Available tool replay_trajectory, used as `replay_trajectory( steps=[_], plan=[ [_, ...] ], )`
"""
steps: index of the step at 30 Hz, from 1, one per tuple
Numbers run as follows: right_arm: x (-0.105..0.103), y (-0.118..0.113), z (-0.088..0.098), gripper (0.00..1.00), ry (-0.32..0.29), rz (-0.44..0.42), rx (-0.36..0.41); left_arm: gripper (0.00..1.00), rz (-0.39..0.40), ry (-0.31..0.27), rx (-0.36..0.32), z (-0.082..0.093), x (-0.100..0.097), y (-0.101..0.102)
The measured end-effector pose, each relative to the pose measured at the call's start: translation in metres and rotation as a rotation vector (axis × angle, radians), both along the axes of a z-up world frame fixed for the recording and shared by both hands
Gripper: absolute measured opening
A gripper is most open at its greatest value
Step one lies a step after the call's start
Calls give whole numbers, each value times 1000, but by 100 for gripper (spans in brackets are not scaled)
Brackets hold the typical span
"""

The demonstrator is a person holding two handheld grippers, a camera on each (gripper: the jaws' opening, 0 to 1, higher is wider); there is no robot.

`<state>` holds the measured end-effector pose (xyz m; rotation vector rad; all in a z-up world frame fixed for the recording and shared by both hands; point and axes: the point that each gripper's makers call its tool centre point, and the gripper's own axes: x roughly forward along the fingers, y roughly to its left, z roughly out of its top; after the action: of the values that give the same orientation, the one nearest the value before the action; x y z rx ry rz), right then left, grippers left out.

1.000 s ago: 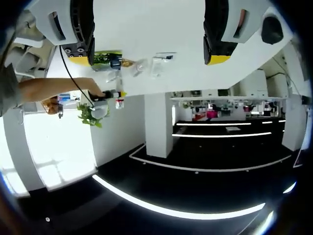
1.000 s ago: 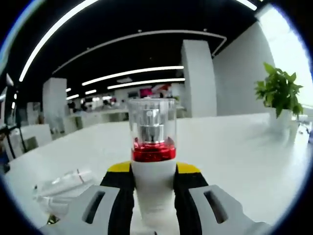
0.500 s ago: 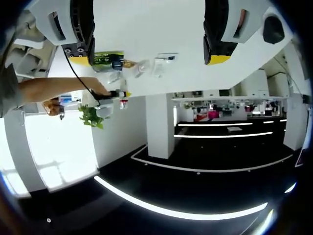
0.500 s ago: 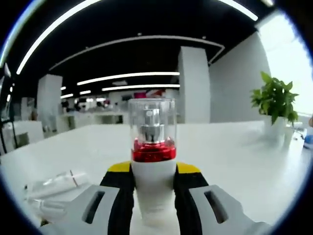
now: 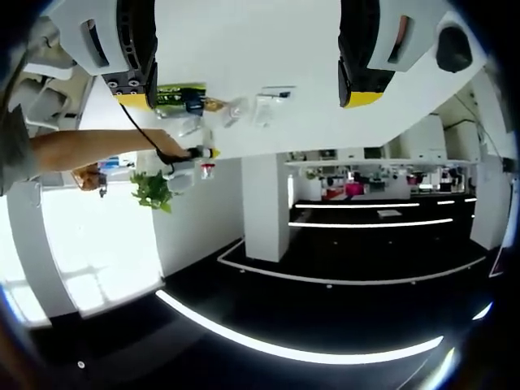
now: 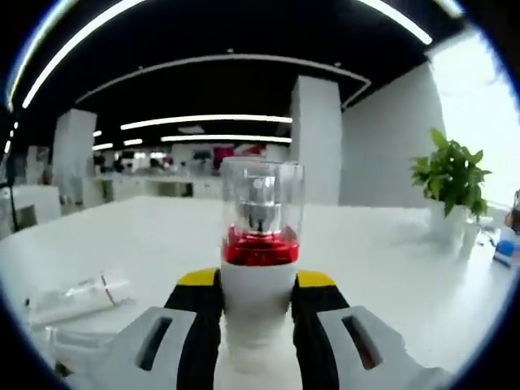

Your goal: Arrange the skincare products in the storage area until every visible bottle or jar stands upright without overlapping.

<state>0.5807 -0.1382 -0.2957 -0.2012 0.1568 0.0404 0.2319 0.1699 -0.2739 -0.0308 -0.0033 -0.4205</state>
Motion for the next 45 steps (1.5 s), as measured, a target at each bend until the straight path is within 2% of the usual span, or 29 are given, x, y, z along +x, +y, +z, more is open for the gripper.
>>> replay_trajectory(
  steps=[1, 2, 3, 4, 6, 7, 9, 10, 12, 13, 17, 28, 33, 35, 36, 37, 38, 42, 45],
  plan=[
    [1, -1, -7, 41, 36, -8, -34, 95, 1, 2, -1, 0, 1, 1],
    [3, -3, -5, 48, 17, -19, -56, 95, 2, 3, -1, 0, 1, 1],
    [4, 0, 1, 53, -38, -6, -23, 95, 2, 3, -1, 0, 1, 1],
    [1, 3, 5, 53, -68, 9, 55, 95, 2, 1, -1, 0, 1, 2],
    [-3, 7, 3, 45, -38, 40, 134, 95, 4, -5, -5, 2, 0, 2],
    [-5, 5, 1, 43, -18, 40, 147, 95, 5, -9, -6, 3, 0, 3],
    [-5, 2, 1, 46, -7, 50, 144, 95, 5, -9, -6, 4, -1, 3],
    [-5, 1, 0, 44, -6, 55, 148, 95, 5, -10, -5, 4, -1, 3],
    [-9, -3, -9, 33, 49, 57, 146, 95, 3, -15, -5, 5, -2, 1],
    [-10, -4, -10, 30, 48, 59, 139, 95, 0, -16, -5, 6, -3, 0],
    [-18, 2, -12, 28, 53, 80, 159, 95, -11, -23, -2, 8, -4, -4],
    [-6, 2, -16, 27, 59, 11, 153, 95, -26, -6, 8, 2, -1, -11],
    [-3, 0, -17, 27, 59, 7, 148, 95, -28, 1, 7, 0, 1, -11],
    [-5, -2, -17, 32, 61, 11, 157, 95, -30, 4, 6, -1, 1, -11],
    [-5, 2, -9, 38, 19, 36, 224, 95, -29, 4, 6, -1, 1, -11],
    [-5, 4, -4, 43, -3, 59, 257, 95, -27, 3, 6, -1, 0, -10],
    [-9, 6, 0, 46, -7, 86, 273, 95, -24, 1, 5, 0, 1, -9],
    [-22, 0, 2, 50, 16, 109, 241, 95, -12, 12, 5, -4, 3, -7],
    [-27, 2, 6, 65, 1, 169, 330, 94, -26, 23, -1, -6, 3, -12]
  ],
)
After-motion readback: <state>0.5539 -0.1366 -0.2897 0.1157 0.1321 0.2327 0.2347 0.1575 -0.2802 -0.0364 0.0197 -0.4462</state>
